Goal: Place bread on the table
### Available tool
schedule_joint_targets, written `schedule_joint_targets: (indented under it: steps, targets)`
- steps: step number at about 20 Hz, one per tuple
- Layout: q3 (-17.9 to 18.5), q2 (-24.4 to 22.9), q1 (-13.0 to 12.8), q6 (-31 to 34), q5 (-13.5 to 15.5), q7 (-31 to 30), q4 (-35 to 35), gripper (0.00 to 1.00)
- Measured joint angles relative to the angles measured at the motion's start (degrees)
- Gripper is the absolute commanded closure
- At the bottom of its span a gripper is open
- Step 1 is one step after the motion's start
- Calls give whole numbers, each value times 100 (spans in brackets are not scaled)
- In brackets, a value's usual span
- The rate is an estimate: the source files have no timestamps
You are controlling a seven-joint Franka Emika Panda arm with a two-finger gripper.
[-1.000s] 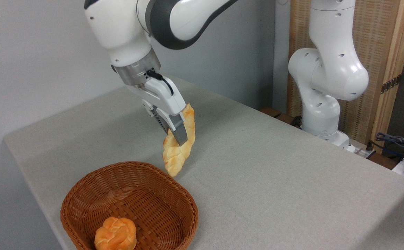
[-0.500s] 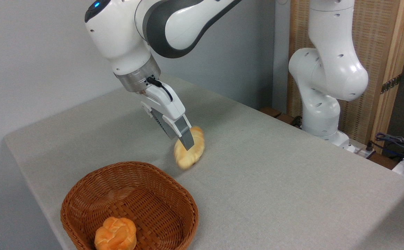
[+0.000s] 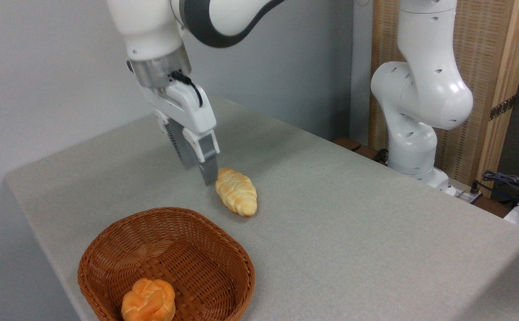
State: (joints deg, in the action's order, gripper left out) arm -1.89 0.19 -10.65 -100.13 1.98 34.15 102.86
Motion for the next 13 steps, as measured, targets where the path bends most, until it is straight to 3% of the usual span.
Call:
schedule_joint_targets:
  steps: [3,13]
  targets:
    - [40,-42,38,-359,0,-1,-8,0]
    - [461,-177,109,-485,2,-8,-25,0]
